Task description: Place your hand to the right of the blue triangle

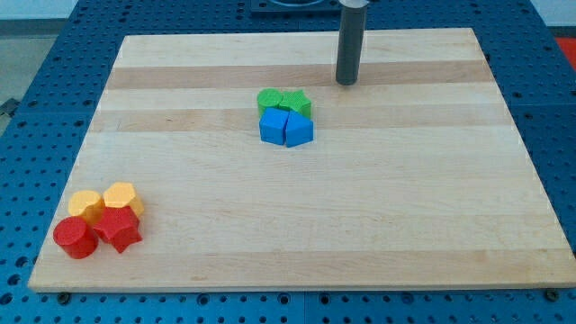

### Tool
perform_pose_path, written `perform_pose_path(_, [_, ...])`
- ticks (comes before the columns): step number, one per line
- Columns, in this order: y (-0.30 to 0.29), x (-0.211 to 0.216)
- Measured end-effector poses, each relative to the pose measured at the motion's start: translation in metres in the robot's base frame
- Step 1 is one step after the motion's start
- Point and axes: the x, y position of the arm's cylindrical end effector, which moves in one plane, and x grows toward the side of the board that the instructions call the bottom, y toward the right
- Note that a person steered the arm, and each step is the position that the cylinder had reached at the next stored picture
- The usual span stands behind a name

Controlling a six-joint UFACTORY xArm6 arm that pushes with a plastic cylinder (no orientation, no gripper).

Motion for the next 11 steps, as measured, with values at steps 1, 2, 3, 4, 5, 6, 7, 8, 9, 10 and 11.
perform_pose_path(1, [0.000, -0.011])
perform_pose_path(2, [0.002, -0.013])
perform_pose_path(3, [0.008, -0.001])
perform_pose_path(4, [0.008, 0.005])
perform_pose_path(5, [0.028, 0.027])
perform_pose_path(6, [0.069, 0.082])
perform_pose_path(7, [0.074, 0.120])
perform_pose_path(8, [0.048, 0.137])
perform_pose_path(9, [0.018, 0.131])
perform_pose_path(10, [0.007, 0.114])
perform_pose_path(11, [-0.012, 0.106])
